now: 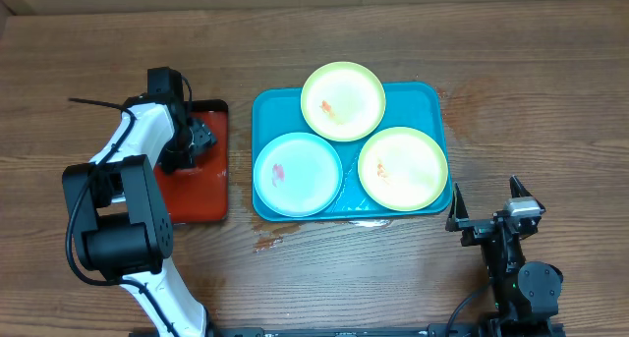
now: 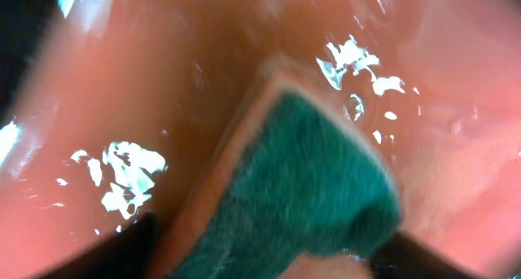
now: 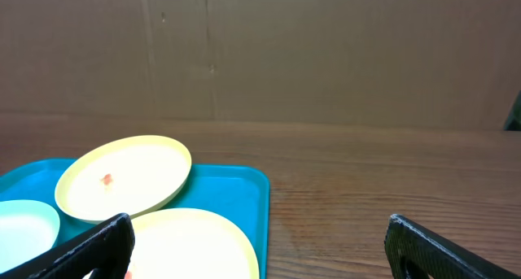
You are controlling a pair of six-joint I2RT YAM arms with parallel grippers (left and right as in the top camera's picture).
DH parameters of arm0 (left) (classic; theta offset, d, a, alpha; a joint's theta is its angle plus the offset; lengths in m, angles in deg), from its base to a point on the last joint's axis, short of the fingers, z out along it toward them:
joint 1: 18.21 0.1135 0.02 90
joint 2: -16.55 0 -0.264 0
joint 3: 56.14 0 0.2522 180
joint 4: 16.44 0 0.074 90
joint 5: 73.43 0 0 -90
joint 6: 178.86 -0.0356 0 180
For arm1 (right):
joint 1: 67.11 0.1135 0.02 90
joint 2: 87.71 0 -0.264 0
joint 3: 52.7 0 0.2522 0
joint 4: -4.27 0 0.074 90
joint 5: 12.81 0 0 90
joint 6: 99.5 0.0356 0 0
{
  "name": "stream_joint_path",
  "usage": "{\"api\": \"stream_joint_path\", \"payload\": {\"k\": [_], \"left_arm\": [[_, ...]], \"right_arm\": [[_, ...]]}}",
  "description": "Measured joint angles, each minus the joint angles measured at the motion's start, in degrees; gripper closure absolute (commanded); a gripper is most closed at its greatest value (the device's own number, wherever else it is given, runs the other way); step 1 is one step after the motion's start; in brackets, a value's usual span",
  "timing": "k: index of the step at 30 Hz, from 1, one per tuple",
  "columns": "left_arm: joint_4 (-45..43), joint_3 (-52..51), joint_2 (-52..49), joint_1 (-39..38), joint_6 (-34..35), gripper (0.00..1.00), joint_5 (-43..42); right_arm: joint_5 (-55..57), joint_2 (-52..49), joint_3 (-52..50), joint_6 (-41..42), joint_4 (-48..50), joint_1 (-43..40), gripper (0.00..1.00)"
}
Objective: Clean dirty plates on tray and stack at the side
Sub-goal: 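Reach the left gripper into the red tray and grasp the sponge, then lift the sponge with the left gripper toward the blue tray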
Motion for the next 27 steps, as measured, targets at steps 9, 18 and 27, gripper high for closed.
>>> {"api": "stream_joint_path", "payload": {"k": [9, 18, 27], "left_arm": [[3.26, 0.2, 0.0, -0.15, -2.47, 0.0, -1.7], [5.75, 0.35, 0.11, 0.37, -3.02, 0.58, -2.95], [6.91, 0.33, 0.11, -0.17, -4.13, 0.18, -4.24]], "right_arm": [[0.02, 0.0, 0.0, 0.0, 0.02, 0.0, 0.0], [0.02, 0.0, 0.0, 0.04, 0.02, 0.0, 0.0], [0.0, 0.0, 0.0, 0.04, 0.02, 0.02, 0.0]]}}
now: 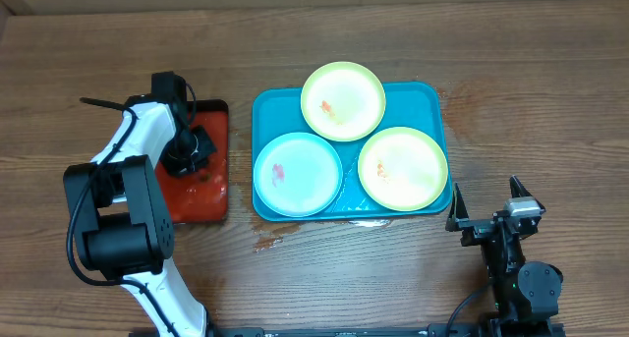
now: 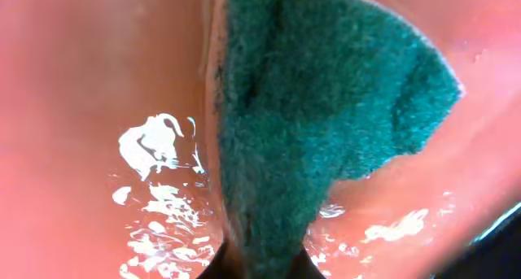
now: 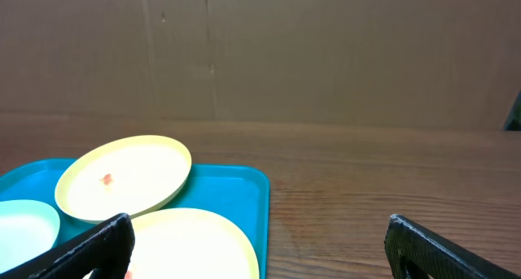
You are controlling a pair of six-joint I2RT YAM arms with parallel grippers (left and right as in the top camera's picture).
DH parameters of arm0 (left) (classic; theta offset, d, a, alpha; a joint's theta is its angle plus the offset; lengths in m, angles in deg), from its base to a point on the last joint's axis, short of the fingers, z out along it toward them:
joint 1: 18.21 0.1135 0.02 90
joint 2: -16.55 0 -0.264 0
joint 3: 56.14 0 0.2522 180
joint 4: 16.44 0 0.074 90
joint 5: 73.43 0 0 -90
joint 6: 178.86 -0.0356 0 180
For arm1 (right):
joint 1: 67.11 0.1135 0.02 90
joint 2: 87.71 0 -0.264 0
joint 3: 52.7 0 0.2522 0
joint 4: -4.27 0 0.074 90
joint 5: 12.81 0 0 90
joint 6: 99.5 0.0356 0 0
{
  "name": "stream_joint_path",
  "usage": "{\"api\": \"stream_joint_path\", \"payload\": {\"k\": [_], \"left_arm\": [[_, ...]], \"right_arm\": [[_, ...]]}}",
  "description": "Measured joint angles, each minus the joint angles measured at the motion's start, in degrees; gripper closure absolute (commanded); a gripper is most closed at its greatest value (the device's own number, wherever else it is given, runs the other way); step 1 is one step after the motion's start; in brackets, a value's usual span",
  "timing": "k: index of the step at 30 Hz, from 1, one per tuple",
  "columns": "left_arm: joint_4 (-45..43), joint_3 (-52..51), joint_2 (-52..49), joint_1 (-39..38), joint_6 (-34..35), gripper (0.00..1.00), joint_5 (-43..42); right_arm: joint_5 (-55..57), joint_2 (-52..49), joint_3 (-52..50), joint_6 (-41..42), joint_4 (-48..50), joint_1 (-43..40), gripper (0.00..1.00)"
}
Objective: Clean dirty plates on tray and stack at the side
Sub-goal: 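Lift the sponge with the left gripper toward the blue tray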
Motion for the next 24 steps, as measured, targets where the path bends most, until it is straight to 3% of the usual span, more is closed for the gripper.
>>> {"api": "stream_joint_path", "payload": {"k": [1, 7, 13, 15, 19, 24], "left_arm": [[0.02, 0.0, 0.0, 0.0, -0.13, 0.0, 0.59], [-2.36, 0.11, 0.0, 0.37, -0.22, 0.0, 3.02], [-4.66, 0.11, -0.02, 0.24, -0.33, 0.77, 3.23], [-3.76, 0.13, -0.07, 0.13, -0.37, 0.96, 3.41], [1.95, 1.86, -0.52, 0.02, -0.39, 0.96, 3.96], [12.02, 11.06, -1.64, 0.02, -0.42, 0.96, 4.31]], "right_arm": [[0.0, 0.0, 0.0, -0.02, -0.02, -0.02, 0.0], [0.0, 0.0, 0.0, 0.0, 0.0, -0.02, 0.0], [0.0, 0.0, 0.0, -0.02, 0.02, -0.02, 0.0], [0.02, 0.0, 0.0, -0.02, -0.02, -0.02, 0.0], [0.02, 0.0, 0.0, 0.0, 0.0, -0.02, 0.0], [0.0, 0.0, 0.0, -0.02, 0.0, -0.02, 0.0]]}}
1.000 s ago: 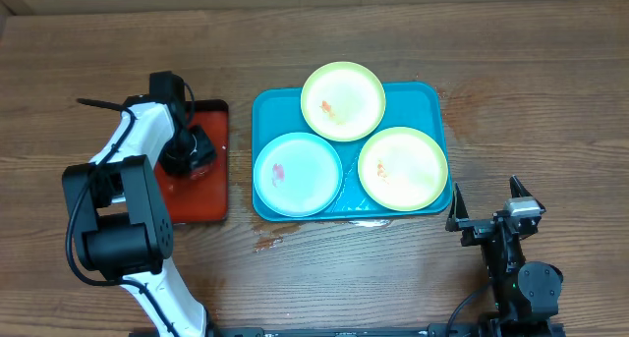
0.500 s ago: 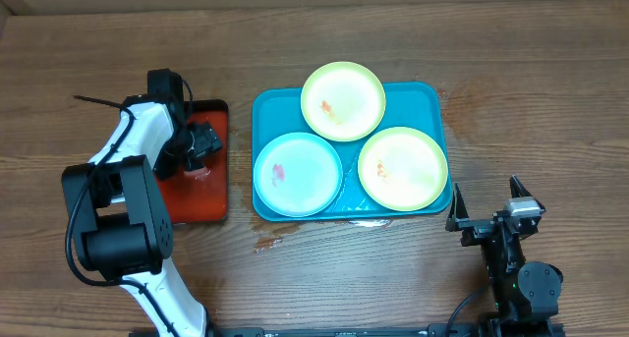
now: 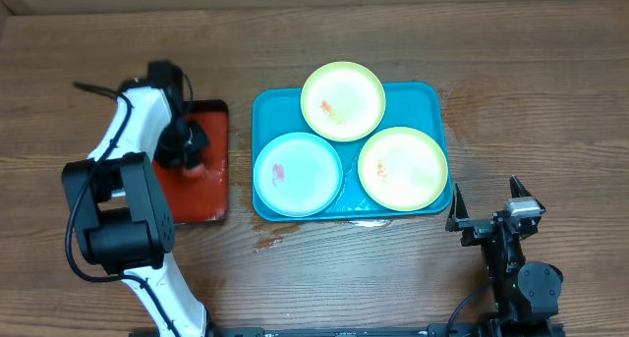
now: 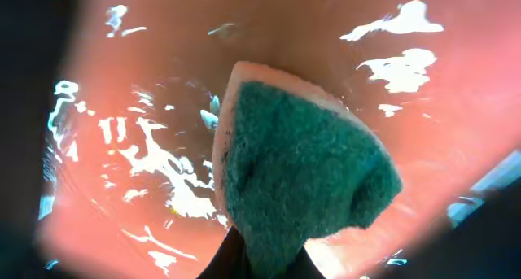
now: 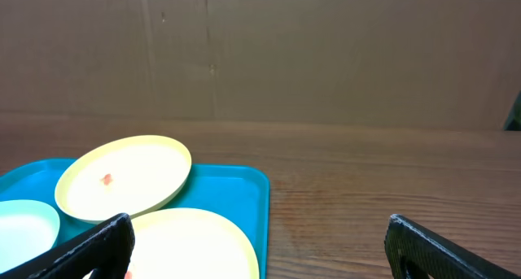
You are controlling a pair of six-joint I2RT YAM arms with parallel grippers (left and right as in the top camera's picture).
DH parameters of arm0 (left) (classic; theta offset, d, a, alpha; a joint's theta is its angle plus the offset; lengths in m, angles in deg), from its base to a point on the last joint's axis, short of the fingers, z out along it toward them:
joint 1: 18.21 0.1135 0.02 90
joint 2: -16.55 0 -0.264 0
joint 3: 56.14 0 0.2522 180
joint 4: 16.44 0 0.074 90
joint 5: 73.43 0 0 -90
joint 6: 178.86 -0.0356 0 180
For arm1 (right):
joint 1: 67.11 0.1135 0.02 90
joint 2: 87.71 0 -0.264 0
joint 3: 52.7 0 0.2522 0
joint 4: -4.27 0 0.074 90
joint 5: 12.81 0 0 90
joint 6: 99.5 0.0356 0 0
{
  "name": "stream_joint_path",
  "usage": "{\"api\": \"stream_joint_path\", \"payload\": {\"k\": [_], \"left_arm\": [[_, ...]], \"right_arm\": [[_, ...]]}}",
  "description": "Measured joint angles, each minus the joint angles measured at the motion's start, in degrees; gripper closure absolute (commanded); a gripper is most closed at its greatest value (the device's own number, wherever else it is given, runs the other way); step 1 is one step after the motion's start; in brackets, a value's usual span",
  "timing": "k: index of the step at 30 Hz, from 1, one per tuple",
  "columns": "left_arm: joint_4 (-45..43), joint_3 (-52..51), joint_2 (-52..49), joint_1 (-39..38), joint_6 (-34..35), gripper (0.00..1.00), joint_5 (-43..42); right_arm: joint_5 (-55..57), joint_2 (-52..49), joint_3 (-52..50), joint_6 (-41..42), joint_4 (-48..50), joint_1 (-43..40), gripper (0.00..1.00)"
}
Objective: Clean dirty plates on tray and stack at the side
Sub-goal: 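Lift the sponge with the left gripper toward the blue tray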
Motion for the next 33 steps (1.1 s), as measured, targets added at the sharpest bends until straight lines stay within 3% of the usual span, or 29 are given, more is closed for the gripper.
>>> {"api": "stream_joint_path", "payload": {"k": [6, 9, 13, 18, 21, 24, 29, 33], "left_arm": [[12.87, 16.15, 0.13, 0.0, 0.02, 0.96, 0.26], [15.21, 19.39, 0.7, -0.02, 0.0, 0.96, 0.42], [12.55, 17.29, 0.98, -0.02, 0.04, 0.95, 0.42], [2.14, 4.92, 0.66, -0.02, 0.04, 0.96, 0.02], [5.25, 3.63, 0.13, 0.02, 0.07, 0.96, -0.63], [11.96, 8.76, 0.22, 0.15, -0.04, 0.96, -2.4], [13.27, 14.73, 3.87, -0.33, -2.64, 0.96, -7.1], [14.73, 15.74, 11.04, -6.23, -6.84, 0.96, -13.27]], "right_arm": [[0.02, 0.0, 0.0, 0.0, -0.02, 0.0, 0.0], [0.0, 0.0, 0.0, 0.0, 0.0, 0.0, 0.0], [0.0, 0.0, 0.0, 0.0, 0.02, 0.0, 0.0], [0.02, 0.0, 0.0, 0.0, 0.0, 0.02, 0.0], [0.0, 0.0, 0.0, 0.02, 0.04, 0.0, 0.0], [0.02, 0.0, 0.0, 0.0, -0.02, 0.0, 0.0], [0.02, 0.0, 0.0, 0.0, 0.0, 0.0, 0.0], [0.02, 0.0, 0.0, -0.02, 0.02, 0.0, 0.0]]}}
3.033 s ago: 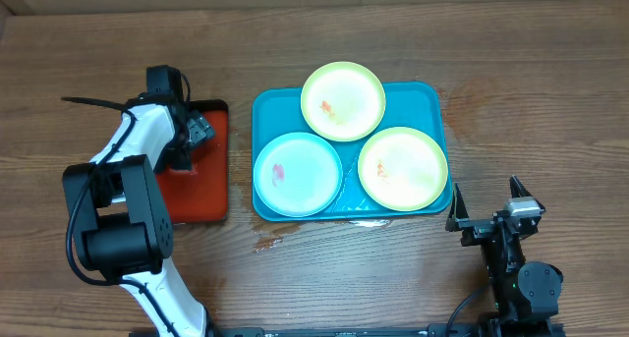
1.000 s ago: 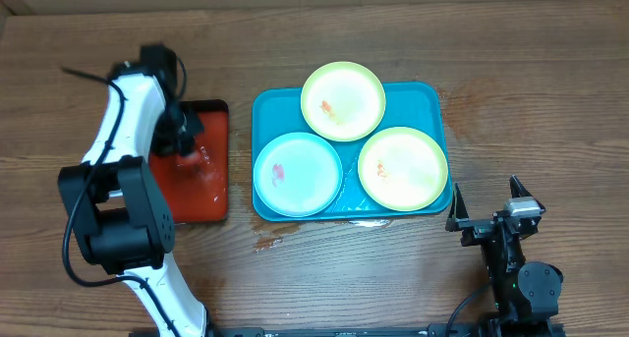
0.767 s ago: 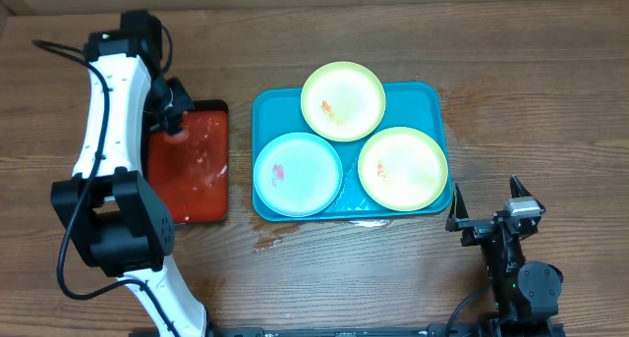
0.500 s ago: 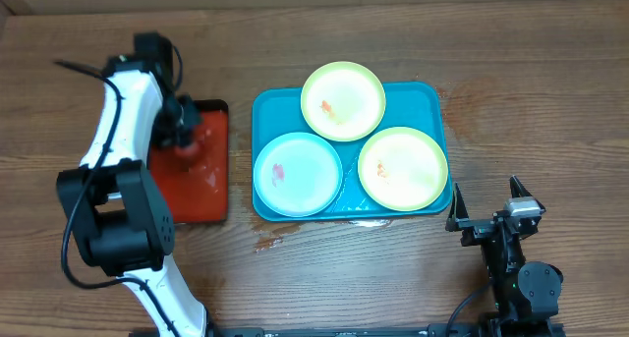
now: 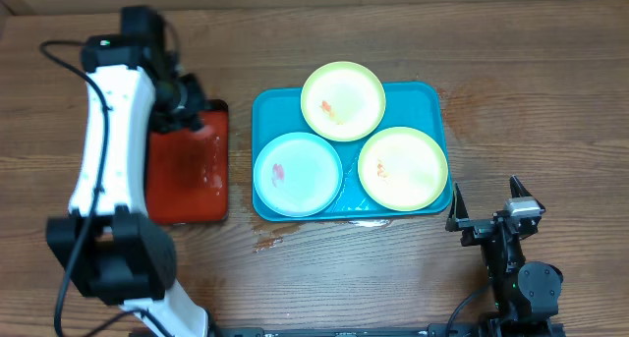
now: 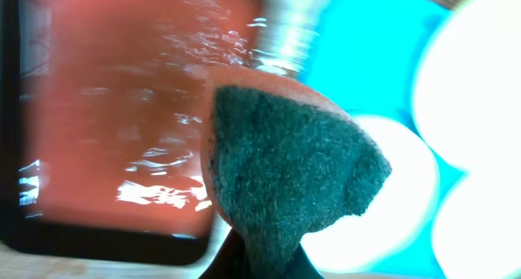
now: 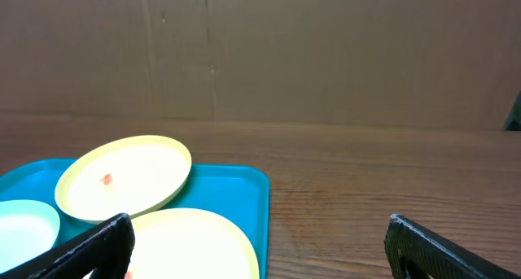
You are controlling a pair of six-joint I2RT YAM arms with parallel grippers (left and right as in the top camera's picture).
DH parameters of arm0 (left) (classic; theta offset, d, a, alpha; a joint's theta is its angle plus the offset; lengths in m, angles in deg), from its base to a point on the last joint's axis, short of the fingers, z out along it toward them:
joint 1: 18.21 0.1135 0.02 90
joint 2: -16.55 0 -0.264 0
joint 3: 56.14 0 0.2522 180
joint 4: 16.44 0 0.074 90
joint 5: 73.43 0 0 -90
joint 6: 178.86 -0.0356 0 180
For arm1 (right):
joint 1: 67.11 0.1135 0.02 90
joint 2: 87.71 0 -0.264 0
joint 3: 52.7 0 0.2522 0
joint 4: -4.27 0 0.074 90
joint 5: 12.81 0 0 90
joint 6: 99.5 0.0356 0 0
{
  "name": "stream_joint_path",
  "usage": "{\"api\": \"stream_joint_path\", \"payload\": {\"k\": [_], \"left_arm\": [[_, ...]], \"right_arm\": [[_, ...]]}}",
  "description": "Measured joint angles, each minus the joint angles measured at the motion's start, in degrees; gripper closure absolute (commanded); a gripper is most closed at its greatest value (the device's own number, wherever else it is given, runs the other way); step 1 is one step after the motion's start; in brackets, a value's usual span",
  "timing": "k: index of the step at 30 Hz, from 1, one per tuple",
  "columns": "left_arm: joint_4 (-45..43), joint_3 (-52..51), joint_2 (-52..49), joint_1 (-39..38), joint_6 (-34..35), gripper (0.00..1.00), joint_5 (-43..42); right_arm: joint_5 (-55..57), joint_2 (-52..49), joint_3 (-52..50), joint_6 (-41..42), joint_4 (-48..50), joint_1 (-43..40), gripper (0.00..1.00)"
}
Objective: Clean dirty plates on tray and stack at the side
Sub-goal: 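Lift the sponge with the left gripper toward the blue tray, then place the sponge onto the white plate with the left gripper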
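Three dirty plates lie on the blue tray (image 5: 435, 101): a yellow-green one (image 5: 343, 101) at the back, a light blue one (image 5: 298, 174) at the front left, a yellow one (image 5: 403, 168) at the front right, each with red smears. My left gripper (image 5: 184, 103) hangs above the far edge of the red tray (image 5: 187, 170), shut on a green sponge (image 6: 285, 161) with an orange backing. The left wrist view shows the sponge over the gap between the red tray (image 6: 106, 132) and the blue tray (image 6: 358, 35). My right gripper (image 7: 256, 238) stands open and empty.
The red tray holds a film of water and stands left of the blue tray on the wooden table (image 5: 314, 278). The right arm's base (image 5: 521, 278) sits at the front right, just in front of the blue tray's near right corner.
My left gripper has risen off the red tray with the sponge and now hangs higher, over the tray's far right part, nearer the blue tray. The right arm and the plates have not moved.
My left gripper's fingers stood apart at the sponge lying in the wet red tray. Then they were shut on the sponge, still down in the water. Then the sponge was just above the tray, and now it hangs well above it.
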Motion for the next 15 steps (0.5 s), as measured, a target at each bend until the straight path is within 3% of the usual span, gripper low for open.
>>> {"api": "stream_joint_path", "payload": {"k": [4, 9, 15], "left_arm": [[-2.34, -0.92, 1.53, -11.87, -1.77, 0.96, -3.17], [-14.38, -10.95, 0.79, -26.29, -1.18, 0.96, -2.91], [-27.58, -23.3, -0.59, -30.12, 4.13, 0.96, 2.67]], "right_arm": [[0.0, 0.0, 0.0, 0.0, 0.0, 0.0, 0.0], [0.0, 0.0, 0.0, 0.04, 0.0, 0.0, 0.0], [0.0, 0.0, 0.0, 0.02, -0.02, 0.02, 0.0]]}}
